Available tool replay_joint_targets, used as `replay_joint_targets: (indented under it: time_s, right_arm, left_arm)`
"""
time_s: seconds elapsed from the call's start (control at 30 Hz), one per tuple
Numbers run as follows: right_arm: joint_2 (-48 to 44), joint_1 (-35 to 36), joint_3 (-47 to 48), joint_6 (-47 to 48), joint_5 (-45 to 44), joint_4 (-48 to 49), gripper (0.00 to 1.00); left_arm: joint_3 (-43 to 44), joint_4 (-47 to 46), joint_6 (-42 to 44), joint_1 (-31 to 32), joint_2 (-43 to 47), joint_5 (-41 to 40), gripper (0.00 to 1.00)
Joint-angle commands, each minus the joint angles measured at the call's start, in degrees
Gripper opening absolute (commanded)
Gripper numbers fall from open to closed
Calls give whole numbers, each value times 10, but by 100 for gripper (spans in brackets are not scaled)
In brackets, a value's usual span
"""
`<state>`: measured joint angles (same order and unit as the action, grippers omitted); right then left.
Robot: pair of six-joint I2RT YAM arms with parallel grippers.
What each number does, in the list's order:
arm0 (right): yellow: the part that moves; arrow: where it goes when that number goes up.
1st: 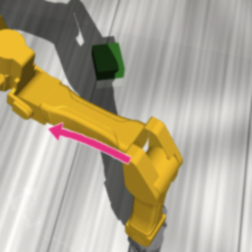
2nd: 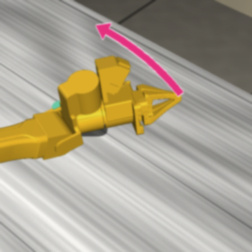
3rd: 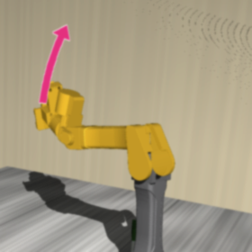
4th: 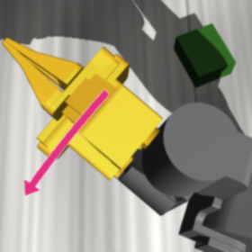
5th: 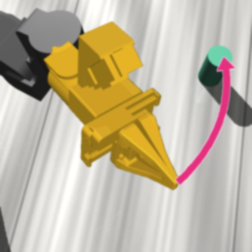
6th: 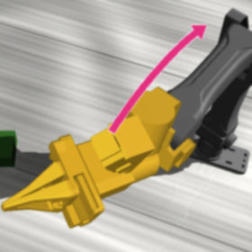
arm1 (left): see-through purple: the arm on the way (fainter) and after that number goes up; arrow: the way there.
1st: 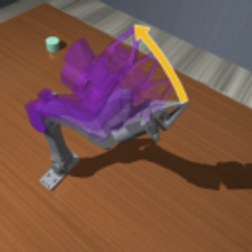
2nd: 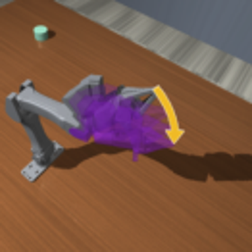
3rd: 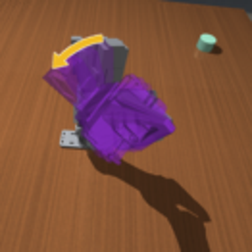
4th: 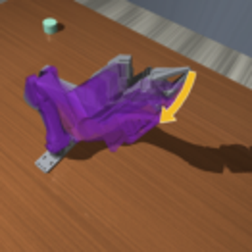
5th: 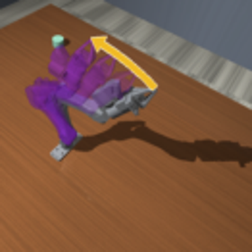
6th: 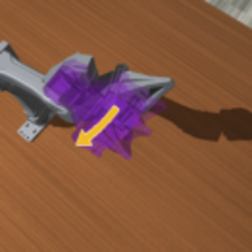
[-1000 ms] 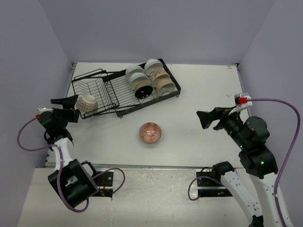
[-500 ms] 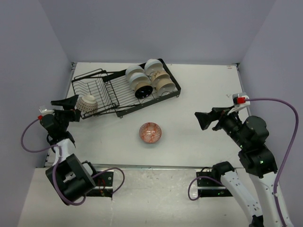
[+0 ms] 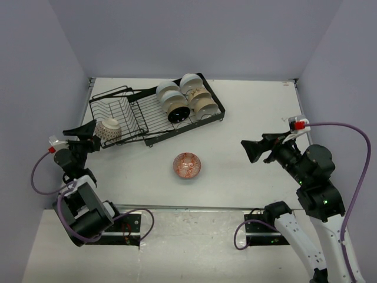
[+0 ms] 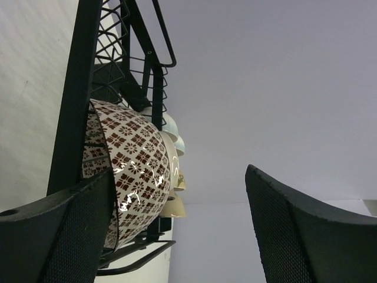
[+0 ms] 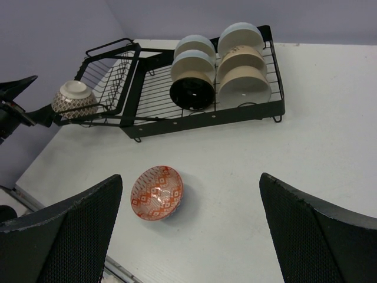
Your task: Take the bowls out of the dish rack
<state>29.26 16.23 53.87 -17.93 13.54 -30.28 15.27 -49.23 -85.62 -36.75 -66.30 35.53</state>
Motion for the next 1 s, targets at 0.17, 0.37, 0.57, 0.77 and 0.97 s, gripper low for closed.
replay_joint_targets:
  time_s: [0.17,0.37,0.57,0.77,0.97]
  right_arm:
    - [10,2,-4,8,20,24,99]
    - [9,2,-4,9,18,24,99]
    - [8,1,-4,9,18,23,99]
    - [8,2,-5,9,17,23,99]
    - [7,2,-6,8,17,25,99]
  left_arm:
    - [-18,-69,-24,3,-19,24,74]
    - [-23,-83,-29,3,-29,24,60]
    - [-27,-96,-32,3,-41,23,45]
    - [-24,-98,-34,3,-46,10,35]
    - [-8,-96,-33,7,-56,7,28]
